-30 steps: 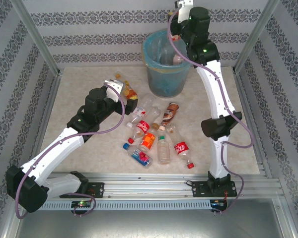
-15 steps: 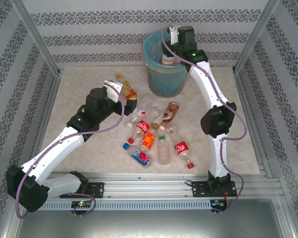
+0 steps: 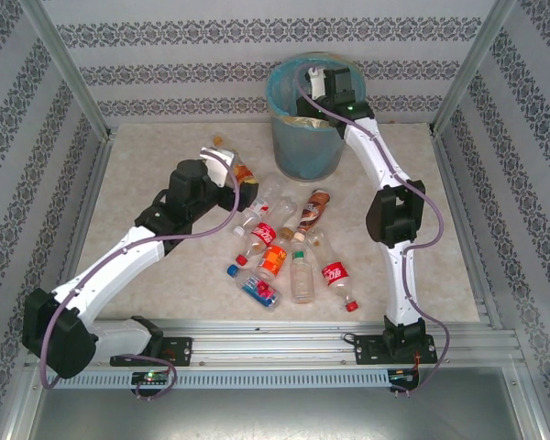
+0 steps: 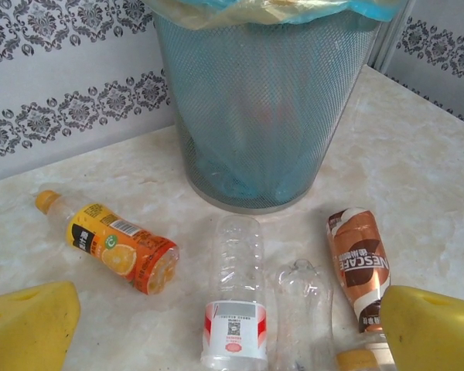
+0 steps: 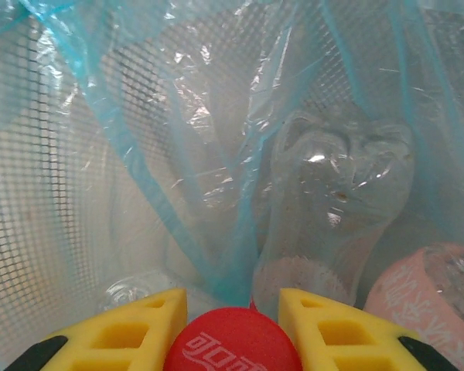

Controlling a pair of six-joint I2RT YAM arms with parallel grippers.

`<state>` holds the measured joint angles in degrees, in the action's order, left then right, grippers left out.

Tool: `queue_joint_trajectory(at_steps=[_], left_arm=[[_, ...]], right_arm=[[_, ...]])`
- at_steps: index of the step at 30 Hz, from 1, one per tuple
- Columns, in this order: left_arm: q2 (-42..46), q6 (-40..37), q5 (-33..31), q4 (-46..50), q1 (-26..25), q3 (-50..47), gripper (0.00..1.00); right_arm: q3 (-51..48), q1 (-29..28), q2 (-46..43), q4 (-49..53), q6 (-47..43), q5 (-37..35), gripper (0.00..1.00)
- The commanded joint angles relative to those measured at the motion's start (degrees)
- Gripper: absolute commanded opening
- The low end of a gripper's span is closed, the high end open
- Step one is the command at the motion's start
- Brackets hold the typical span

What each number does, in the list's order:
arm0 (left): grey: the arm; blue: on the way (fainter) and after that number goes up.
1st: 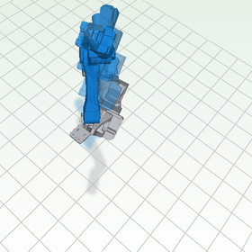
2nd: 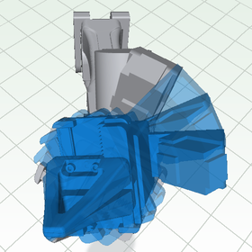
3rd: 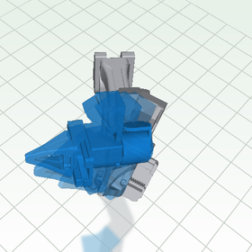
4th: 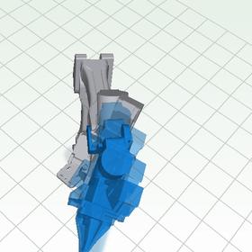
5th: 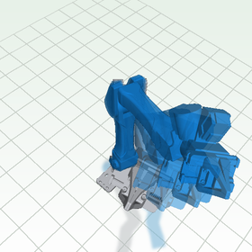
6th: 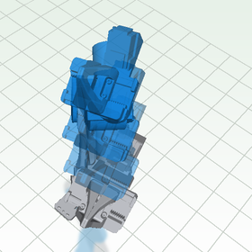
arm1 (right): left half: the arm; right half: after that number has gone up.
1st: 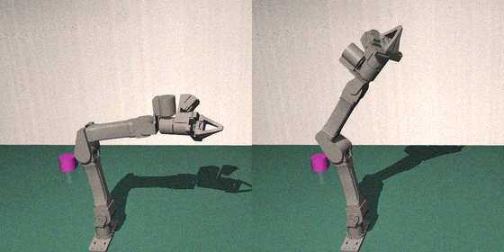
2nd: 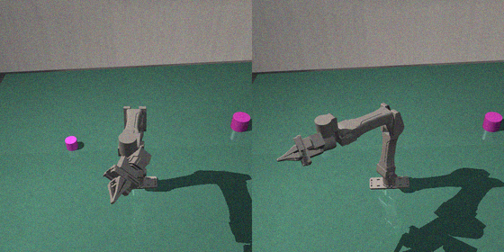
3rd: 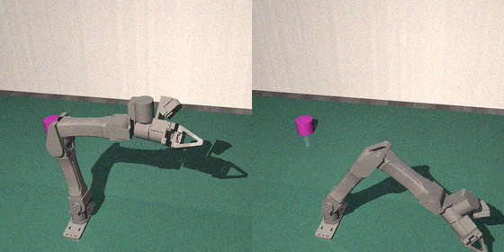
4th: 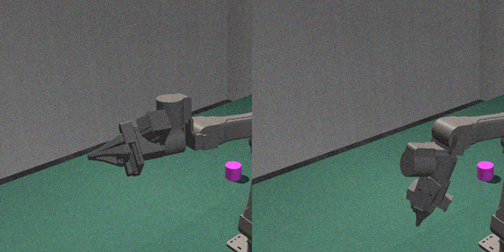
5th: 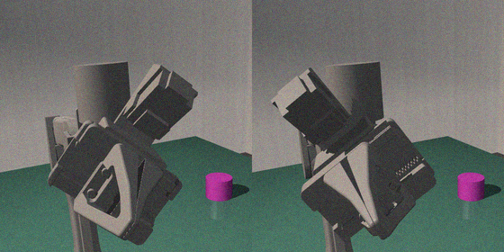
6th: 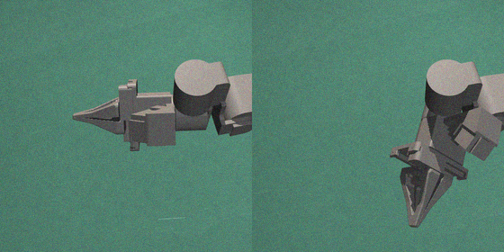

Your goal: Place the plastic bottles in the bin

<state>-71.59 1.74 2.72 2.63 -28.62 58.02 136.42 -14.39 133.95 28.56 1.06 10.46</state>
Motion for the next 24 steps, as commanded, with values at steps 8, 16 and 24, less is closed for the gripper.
queue_joint_trajectory(at_steps=[8,16,24], left_arm=[[-5.10,-2.02,-2.38,-10.87,1.55,4.03,1.00],[-6.47,-3.18,-4.63,-17.52,2.02,3.45,1.00],[-11.38,-3.20,-5.31,-20.48,2.78,6.54,1.00]], right_arm=[[11.16,-1.49,-1.59,-0.60,1.78,5.95,0.57],[10.88,-3.47,-4.10,-0.37,2.10,10.09,0.61],[10.60,-3.43,-4.51,-2.01,5.81,18.35,0.54]])
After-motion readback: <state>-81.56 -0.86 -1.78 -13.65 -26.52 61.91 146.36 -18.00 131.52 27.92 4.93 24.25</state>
